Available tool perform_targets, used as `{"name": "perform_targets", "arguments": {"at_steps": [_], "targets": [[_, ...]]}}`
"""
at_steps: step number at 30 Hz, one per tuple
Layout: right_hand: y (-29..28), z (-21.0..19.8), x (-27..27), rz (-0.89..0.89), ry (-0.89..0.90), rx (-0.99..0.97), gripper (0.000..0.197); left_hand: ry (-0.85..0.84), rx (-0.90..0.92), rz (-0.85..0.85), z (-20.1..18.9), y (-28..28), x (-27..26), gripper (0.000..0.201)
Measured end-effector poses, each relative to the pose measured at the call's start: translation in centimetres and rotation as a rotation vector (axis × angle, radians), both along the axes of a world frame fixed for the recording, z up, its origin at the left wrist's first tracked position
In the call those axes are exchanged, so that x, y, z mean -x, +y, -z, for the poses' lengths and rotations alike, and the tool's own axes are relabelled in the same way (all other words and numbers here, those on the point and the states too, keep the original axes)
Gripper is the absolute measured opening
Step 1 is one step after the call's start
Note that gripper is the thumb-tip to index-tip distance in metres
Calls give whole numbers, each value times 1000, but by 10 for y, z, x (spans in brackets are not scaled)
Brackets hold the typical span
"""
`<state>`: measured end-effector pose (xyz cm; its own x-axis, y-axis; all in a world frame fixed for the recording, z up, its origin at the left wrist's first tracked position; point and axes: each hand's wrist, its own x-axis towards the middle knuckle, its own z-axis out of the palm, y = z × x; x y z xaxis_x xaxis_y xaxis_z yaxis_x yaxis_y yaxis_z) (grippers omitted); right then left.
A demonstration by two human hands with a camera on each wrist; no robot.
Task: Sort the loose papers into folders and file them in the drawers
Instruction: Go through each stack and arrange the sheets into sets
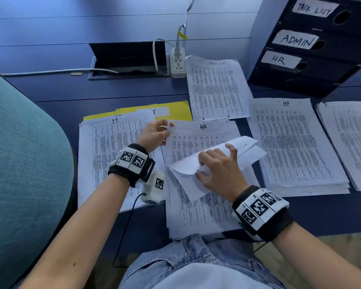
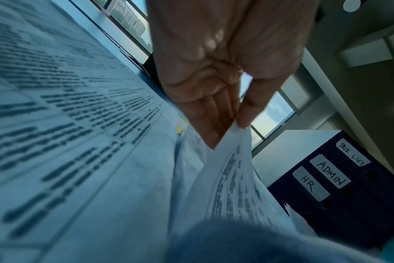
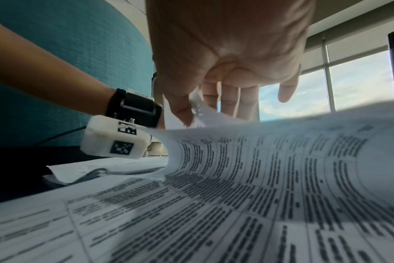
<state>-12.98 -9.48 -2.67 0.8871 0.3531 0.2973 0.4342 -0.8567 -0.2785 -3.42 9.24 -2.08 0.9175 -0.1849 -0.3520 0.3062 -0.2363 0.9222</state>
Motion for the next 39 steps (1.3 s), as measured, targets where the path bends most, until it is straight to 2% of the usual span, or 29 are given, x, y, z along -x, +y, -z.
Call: {"name": "perform_targets", "arguments": {"at_steps": [5,7,9,11,14,16,18,20,21,23,25,28,30,33,34,35,37,38,39], "targets": [[-14,-4,-12,-191,160,53,88,-23,38,221,-2,-1,6,29],[-25,-8,-21,-255,146,80,95,-27,37,287,-4,-1,9,45],[-35,-12,-27,-275,184,58,97,-13,12,340,-6,-2,13,53],[-41,-14,-30,-247,226,41,91,10,-11,374,-6,-5,15,45],[-42,-9,-30,-186,154,-55,62,63,-35,348,-10,-10,13,36],[-38,-7,-29,-153,128,-113,65,48,-79,321,-13,-14,9,31],[-32,-6,-26,-147,88,1,54,-93,-370,258,-6,-15,1,26],[-26,-7,-23,-170,110,114,28,-146,-699,223,5,-13,-8,39],[-23,-10,-21,-172,170,155,20,-140,-783,230,9,-13,-10,45],[-19,-7,-15,-176,324,266,23,-159,-842,259,13,-13,-11,46],[-17,1,-9,-164,393,310,27,-212,-867,286,15,-12,-9,46],[-14,3,1,-141,356,279,28,-280,-930,371,12,-10,-3,47],[-17,2,-3,-72,242,200,33,-324,-858,448,4,-10,2,54],[-19,-14,-22,82,122,59,21,-283,-425,414,-10,-14,11,114],[-20,-22,-31,142,59,20,13,-230,-270,353,-11,-15,13,121],[-20,-31,-40,198,4,-13,4,-180,-151,286,-13,-17,14,120],[-18,-50,-57,305,-54,-61,10,-120,24,188,-22,-20,15,104],[-17,-58,-65,343,-67,-104,13,-128,72,166,-29,-23,17,91],[-17,-66,-71,360,-63,-162,17,-149,84,138,-35,-27,19,69]]}}
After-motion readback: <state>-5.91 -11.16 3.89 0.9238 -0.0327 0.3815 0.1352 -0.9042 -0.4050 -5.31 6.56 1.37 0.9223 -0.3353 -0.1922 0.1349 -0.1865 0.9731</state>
